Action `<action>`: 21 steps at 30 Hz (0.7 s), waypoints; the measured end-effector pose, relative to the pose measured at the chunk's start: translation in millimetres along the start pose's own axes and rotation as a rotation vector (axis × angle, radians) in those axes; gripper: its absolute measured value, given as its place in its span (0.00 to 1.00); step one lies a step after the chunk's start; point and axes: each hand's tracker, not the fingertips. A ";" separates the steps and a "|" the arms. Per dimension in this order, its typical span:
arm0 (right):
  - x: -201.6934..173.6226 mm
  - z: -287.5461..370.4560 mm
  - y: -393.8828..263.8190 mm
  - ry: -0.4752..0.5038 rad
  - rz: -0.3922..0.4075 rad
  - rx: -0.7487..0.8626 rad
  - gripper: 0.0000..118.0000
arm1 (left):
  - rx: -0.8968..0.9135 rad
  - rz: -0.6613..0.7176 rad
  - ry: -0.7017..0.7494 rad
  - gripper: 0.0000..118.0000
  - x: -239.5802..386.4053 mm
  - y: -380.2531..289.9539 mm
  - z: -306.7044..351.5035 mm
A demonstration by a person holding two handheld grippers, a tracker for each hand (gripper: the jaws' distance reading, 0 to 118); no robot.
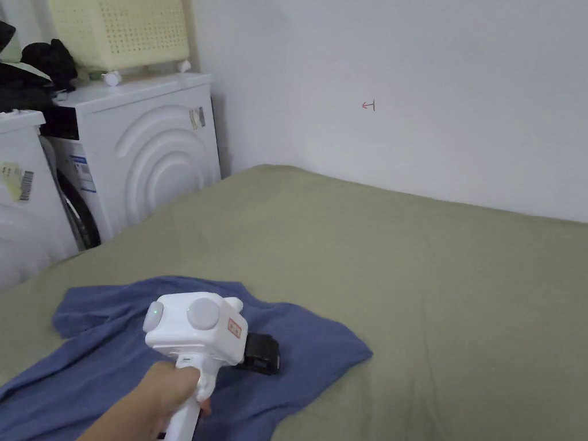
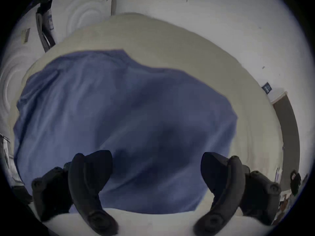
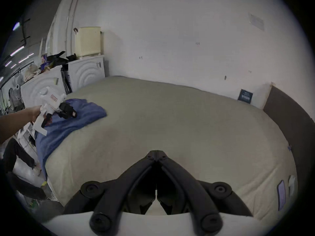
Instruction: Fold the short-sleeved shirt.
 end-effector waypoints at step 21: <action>26.9 70.0 -21.5 -0.026 -0.157 0.058 0.00 | 0.352 -0.336 -0.258 0.00 144.0 12.3 153.5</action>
